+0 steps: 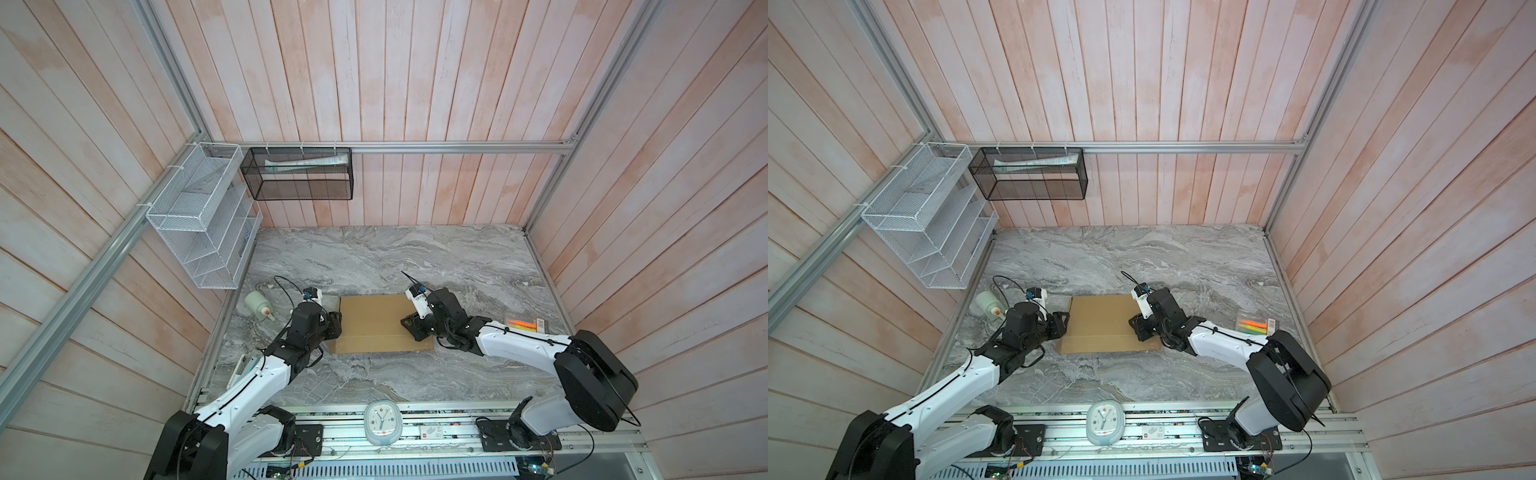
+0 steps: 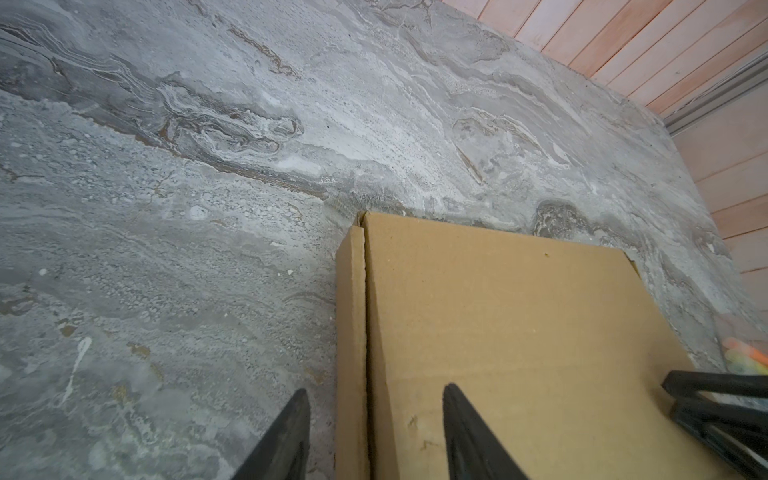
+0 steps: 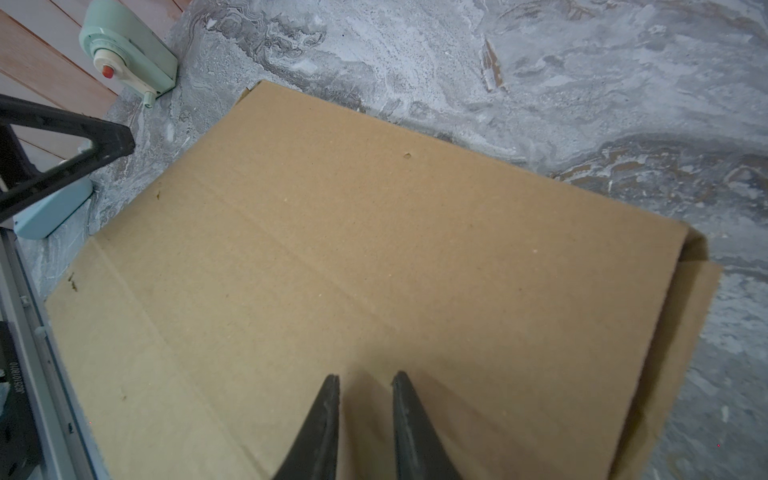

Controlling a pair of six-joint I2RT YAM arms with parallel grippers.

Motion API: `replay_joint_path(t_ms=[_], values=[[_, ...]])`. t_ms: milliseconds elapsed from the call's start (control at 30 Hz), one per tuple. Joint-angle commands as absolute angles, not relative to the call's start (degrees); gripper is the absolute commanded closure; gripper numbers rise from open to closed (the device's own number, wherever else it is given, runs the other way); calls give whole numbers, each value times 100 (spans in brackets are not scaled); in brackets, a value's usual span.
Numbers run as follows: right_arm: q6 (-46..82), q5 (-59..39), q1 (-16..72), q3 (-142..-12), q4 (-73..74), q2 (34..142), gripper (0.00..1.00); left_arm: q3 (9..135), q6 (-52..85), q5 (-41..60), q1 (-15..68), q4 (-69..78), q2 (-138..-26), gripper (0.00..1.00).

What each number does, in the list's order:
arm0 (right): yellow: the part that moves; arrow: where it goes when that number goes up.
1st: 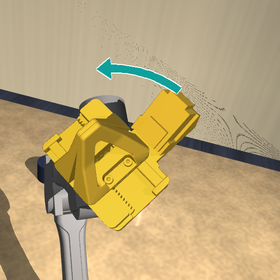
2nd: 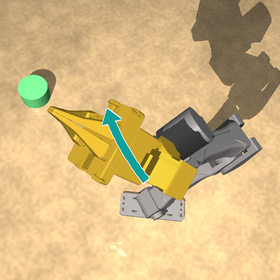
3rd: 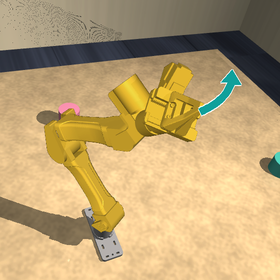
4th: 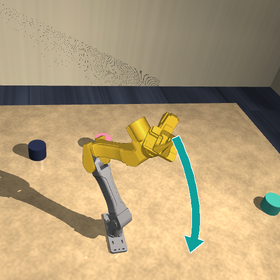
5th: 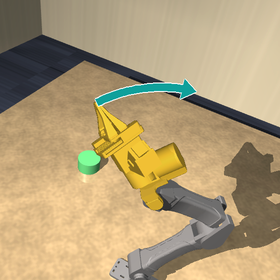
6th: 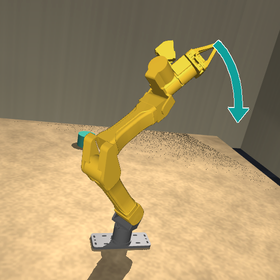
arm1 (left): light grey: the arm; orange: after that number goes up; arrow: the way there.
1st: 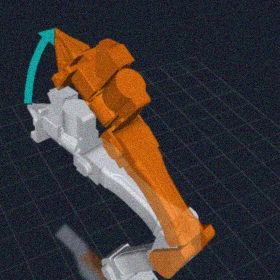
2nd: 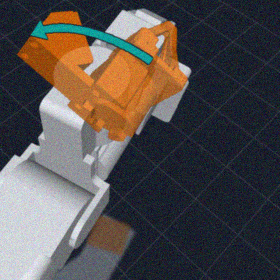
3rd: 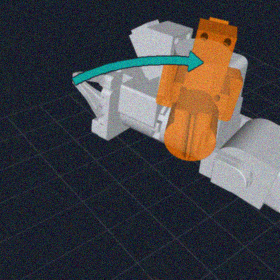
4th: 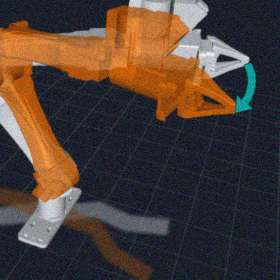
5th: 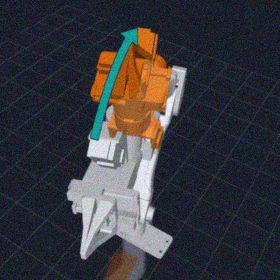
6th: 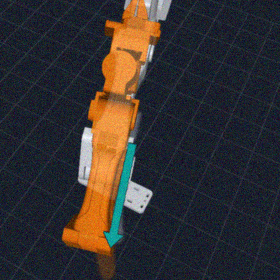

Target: Fold the paper box

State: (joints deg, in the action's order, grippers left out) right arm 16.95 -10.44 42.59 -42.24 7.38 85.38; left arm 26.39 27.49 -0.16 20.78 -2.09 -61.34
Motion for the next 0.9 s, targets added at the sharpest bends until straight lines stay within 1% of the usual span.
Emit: replay_joint_path(t_ms=[0, 100, 333, 700, 867], values=[[1723, -1125, 4230, -4237, 553, 8569, 75, 2819, 2637, 151, 2030, -88, -6255, 47], [1727, -1125, 4212, -4228, 532, 8578, 75, 2830, 2627, 201, 2013, -59, -6368, 48], [1742, -1160, 4175, -4201, 562, 8594, 76, 2839, 2637, 216, 1986, -79, -6516, 53], [1793, -1204, 4107, -4184, 615, 8645, 78, 2779, 2764, 360, 1953, -88, -6692, 57], [1796, -1219, 4078, -4184, 627, 8648, 78, 2747, 2852, 413, 1942, -85, -6763, 61]])
